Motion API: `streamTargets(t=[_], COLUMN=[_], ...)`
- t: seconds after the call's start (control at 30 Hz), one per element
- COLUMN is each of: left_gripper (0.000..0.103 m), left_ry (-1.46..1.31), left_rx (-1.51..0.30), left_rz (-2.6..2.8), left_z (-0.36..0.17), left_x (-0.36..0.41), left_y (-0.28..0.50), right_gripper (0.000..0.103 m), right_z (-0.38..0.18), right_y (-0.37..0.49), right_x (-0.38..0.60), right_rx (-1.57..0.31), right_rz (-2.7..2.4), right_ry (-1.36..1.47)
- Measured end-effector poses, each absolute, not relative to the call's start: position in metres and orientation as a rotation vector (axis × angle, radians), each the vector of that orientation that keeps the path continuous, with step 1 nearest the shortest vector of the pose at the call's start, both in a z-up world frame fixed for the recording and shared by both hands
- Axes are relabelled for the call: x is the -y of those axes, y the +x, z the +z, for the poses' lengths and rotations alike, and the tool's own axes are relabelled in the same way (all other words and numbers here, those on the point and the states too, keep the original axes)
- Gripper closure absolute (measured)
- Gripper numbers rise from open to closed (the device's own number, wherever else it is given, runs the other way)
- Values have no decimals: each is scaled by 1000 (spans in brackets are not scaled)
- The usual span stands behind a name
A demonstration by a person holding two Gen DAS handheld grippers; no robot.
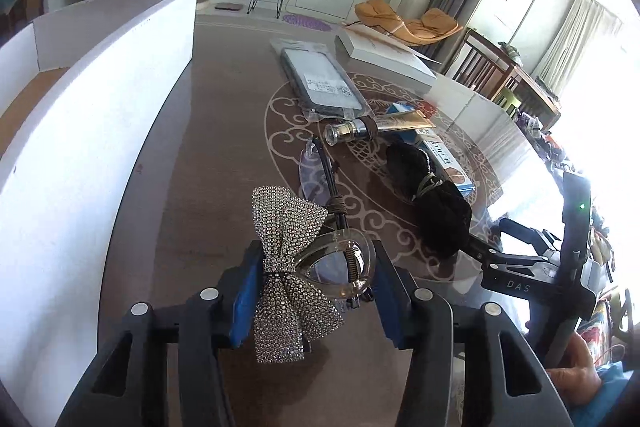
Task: Organize objects
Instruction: 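Lift the bow clip with the left gripper while the right grasps the black sunglasses, then carry the bow clip and sunglasses into the cardboard box and release both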
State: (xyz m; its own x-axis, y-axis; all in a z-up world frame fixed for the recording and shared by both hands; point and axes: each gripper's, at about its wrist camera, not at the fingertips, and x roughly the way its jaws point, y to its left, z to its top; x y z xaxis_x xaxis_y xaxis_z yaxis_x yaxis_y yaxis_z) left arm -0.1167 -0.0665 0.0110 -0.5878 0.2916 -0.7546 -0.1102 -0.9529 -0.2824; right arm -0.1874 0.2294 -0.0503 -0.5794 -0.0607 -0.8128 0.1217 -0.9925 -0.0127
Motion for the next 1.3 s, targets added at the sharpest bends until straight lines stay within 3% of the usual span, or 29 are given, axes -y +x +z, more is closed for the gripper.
streamTargets(t=[0.23,0.3,0.33,0.37,0.5,0.53,0.6,0.63,0.7,0.87,0.97,1.07,1.13,1.17,1.2,1.3], left_gripper=[51,41,26,20,20,22,52,57,57,57,57,57,57,57,57,57], left_ry=[-1326,-1331,-1342,-1344,-1318,-1309,-1284,-1290,-1256,-1231,-1223,-1210,-1196,-1184,-1170,-1119], left_rx=[167,104,75,58,99,116,155,157,173,211,216,205,220,230,237,260], left_rz=[2688,2707,2720,2733,2727,2726,2703,2706,2717,2744,2744,2739,2739,2740,2745,2764], left_z=[11,6,3,2,-2,-2,0,1,4,3,3,9,18,23,29,47], left_x=[60,57,56,56,60,61,62,61,62,65,62,60,62,64,66,75], left_y=[-54,-48,-48,-47,-55,-58,-61,-61,-54,-24,-10,1,8,12,16,25], right_gripper=[0,0,0,0,0,0,0,0,4,11,21,49,56,67,89,96], right_z=[-50,-50,-50,-50,-50,-50,-49,-48,-35,22,18,-7,-22,-28,-30,-20], right_y=[-187,-187,-187,-187,-187,-187,-187,-189,-186,-173,-181,-203,-214,-218,-218,-210], right_x=[-229,-229,-229,-230,-229,-230,-228,-228,-228,-178,-112,-69,-53,-50,-49,-53], right_rx=[-102,-102,-103,-102,-101,-100,-138,-162,-174,10,-54,-85,-114,-123,-124,-145], right_rz=[-2702,-2702,-2702,-2702,-2702,-2701,-2649,-2598,-2601,-2389,-2228,-2200,-2197,-2192,-2197,-2225], right_ry=[1387,1387,1387,1387,1387,1386,1396,1435,1461,1350,1415,1517,1581,1603,1606,1547])
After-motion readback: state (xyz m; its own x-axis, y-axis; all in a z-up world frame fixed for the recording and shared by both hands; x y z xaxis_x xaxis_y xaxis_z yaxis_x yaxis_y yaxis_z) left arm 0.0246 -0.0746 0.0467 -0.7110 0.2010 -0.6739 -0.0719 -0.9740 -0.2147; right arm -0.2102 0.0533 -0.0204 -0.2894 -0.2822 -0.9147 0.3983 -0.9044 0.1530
